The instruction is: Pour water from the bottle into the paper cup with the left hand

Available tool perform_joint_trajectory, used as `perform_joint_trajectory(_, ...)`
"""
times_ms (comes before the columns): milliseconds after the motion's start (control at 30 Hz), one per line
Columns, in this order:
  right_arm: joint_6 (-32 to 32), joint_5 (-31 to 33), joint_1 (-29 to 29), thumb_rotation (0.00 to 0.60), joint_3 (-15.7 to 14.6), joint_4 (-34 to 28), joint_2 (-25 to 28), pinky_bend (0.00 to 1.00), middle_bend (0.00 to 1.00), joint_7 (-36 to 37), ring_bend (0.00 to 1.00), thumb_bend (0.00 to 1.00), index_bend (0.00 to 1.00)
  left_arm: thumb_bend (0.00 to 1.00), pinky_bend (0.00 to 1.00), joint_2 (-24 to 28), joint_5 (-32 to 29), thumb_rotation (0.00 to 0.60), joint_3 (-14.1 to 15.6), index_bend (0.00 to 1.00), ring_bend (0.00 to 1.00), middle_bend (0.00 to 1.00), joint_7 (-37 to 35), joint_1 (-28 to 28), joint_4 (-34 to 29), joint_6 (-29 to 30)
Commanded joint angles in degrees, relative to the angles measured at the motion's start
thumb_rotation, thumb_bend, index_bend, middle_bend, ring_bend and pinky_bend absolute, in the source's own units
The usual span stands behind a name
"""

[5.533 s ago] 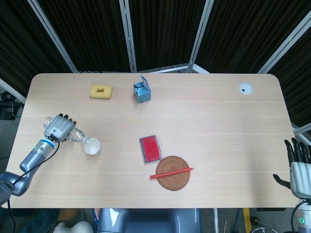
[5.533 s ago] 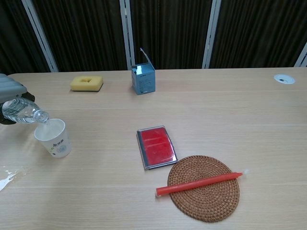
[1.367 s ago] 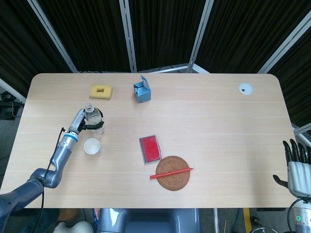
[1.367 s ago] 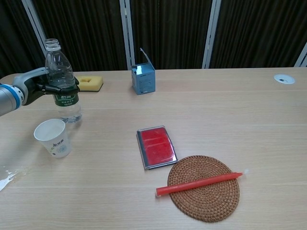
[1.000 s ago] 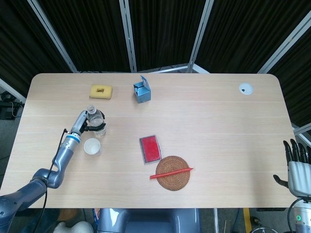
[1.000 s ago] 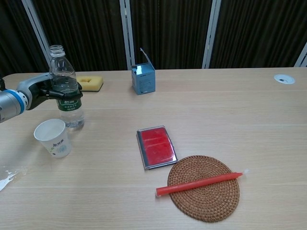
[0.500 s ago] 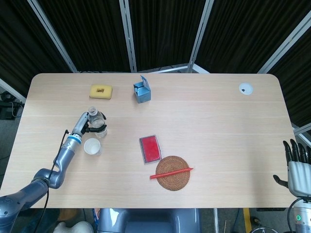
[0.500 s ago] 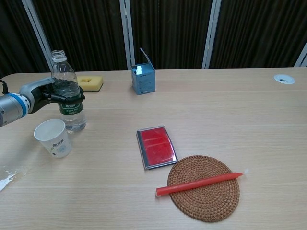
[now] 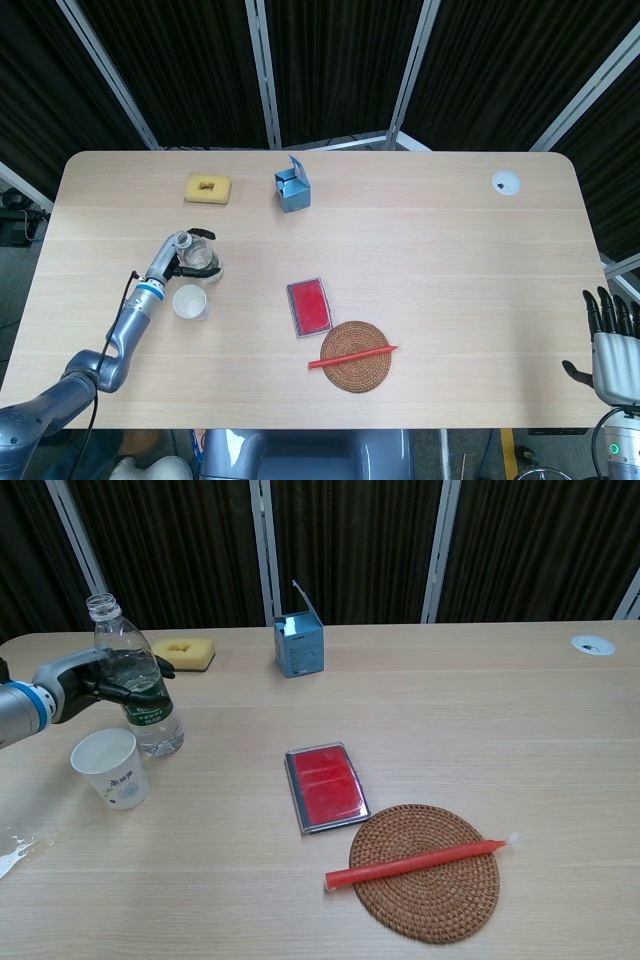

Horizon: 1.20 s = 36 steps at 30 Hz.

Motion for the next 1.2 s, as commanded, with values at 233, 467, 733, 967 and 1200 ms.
perform_joint_trajectory(233, 0.09, -0.26, -0.01, 0.6, -0.12, -0.14, 0.05, 0.0, 0.0, 0.09, 0.0, 0.0, 0.0, 0.04, 0.0, 1.95, 1.89, 0.6, 1.66, 0.03, 0.0, 0.0, -1.35, 0.72, -1.17, 1.46)
perform_joint_trajectory(467, 0.54, -0.58, -0.25, 0.6, -0.16, -0.68, 0.44, 0.0, 0.0, 0.62, 0.0, 0.0, 0.0, 0.04, 0.0, 5.79, 2.51, 0.6, 1.9, 0.0, 0.0, 0.0, -0.38, 1.71, -5.02, 4.27)
perform_joint_trajectory(733, 0.87, -1.44, -0.5, 0.6, -0.45, -1.39, 1.06, 0.0, 0.0, 1.64, 0.0, 0.0, 0.0, 0.04, 0.0, 16.51, 3.17, 0.6, 3.04, 0.0, 0.0, 0.0, 2.78, 4.48, -17.15, 7.26)
perform_joint_trajectory(967, 1.5, -3.23, -0.67, 0.6, -0.57, -1.84, 2.14, 0.0, 0.0, 4.46, 0.0, 0.0, 0.0, 0.04, 0.0, 29.38, 0.8, 0.6, 1.38, 0.0, 0.0, 0.0, 23.9, 11.69, -33.21, 20.83)
perform_joint_trajectory(1200, 1.82, -5.08, -0.77, 0.6, -1.02, -2.57, 3.16, 0.0, 0.0, 6.49, 0.0, 0.0, 0.0, 0.04, 0.0, 35.04, -6.85, 0.6, 0.23, 0.0, 0.0, 0.0, 49.56, 16.97, -48.11, 27.8)
